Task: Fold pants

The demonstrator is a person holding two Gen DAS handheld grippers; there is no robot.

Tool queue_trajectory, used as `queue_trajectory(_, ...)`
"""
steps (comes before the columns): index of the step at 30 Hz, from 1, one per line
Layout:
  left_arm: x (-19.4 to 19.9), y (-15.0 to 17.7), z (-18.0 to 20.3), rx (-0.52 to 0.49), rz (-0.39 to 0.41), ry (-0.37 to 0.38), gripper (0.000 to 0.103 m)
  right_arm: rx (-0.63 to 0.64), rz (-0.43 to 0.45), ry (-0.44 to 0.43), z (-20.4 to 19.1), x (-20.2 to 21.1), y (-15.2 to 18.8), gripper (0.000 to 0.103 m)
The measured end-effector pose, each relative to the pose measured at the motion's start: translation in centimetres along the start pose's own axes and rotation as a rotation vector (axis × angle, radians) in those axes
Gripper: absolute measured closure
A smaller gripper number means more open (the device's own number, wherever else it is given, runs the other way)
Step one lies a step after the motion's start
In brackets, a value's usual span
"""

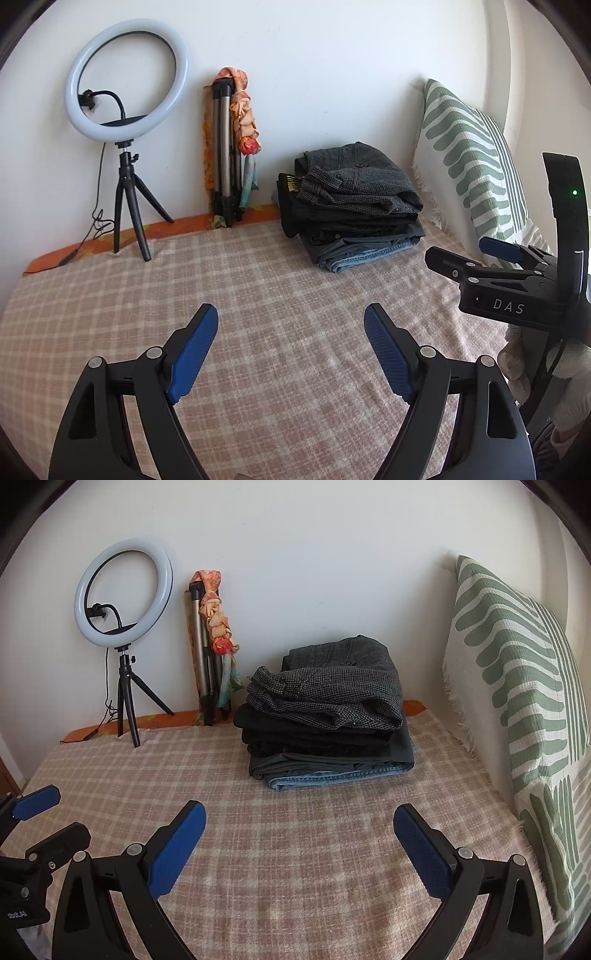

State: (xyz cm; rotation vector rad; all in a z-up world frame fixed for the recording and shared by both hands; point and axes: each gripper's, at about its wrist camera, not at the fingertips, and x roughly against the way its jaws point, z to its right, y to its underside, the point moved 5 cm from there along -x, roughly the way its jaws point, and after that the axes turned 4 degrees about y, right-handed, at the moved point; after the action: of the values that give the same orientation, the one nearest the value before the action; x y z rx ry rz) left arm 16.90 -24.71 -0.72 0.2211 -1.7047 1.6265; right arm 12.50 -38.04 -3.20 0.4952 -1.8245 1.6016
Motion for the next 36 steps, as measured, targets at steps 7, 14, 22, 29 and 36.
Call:
queue_trajectory(7,0.3,1.0,-0.5,-0.007,0.002,-0.001,0.022,-0.005,0.010,-0.001,-0.4,0.4,0.7,0.000)
queue_trajectory(14,0.6,1.5,-0.9,0.019,-0.016,-0.015,0.022,-0.002,0.036,0.029,-0.1,1.4,1.1,0.000)
queue_trajectory(22,0.8,2.1,-0.5,0.007,-0.024,-0.032,0.022,-0.049,0.040,0.042,0.1,2.0,0.8,0.000)
queue_trajectory(29,1.1,2.2,-0.6,0.023,-0.026,-0.031,0.021,-0.062,0.038,0.039,-0.4,2.2,0.5,0.000)
queue_trajectory(36,1.4,2.3,-0.9,0.046,-0.032,-0.025,0.021,-0.055,0.047,0.047,-0.8,2.5,0.5,0.000)
